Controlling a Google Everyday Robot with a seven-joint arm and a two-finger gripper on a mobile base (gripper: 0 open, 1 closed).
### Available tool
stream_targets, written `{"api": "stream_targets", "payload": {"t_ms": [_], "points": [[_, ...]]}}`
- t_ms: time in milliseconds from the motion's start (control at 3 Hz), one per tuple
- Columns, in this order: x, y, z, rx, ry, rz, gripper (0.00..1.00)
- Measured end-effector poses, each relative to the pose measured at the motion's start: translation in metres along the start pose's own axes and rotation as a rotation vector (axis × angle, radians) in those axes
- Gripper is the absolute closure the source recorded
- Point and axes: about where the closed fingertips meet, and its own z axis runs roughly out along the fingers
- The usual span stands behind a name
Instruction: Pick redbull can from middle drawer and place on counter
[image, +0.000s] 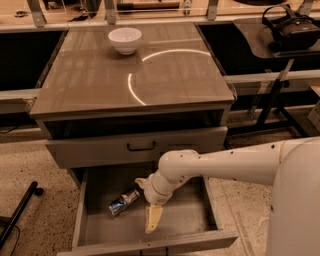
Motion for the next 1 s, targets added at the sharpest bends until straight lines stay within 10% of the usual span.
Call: {"api": "stream_targets", "payload": {"t_ms": [1000], "points": [[0.003,-0.031,0.053,0.043,0.031,-0.153,0.00]]}}
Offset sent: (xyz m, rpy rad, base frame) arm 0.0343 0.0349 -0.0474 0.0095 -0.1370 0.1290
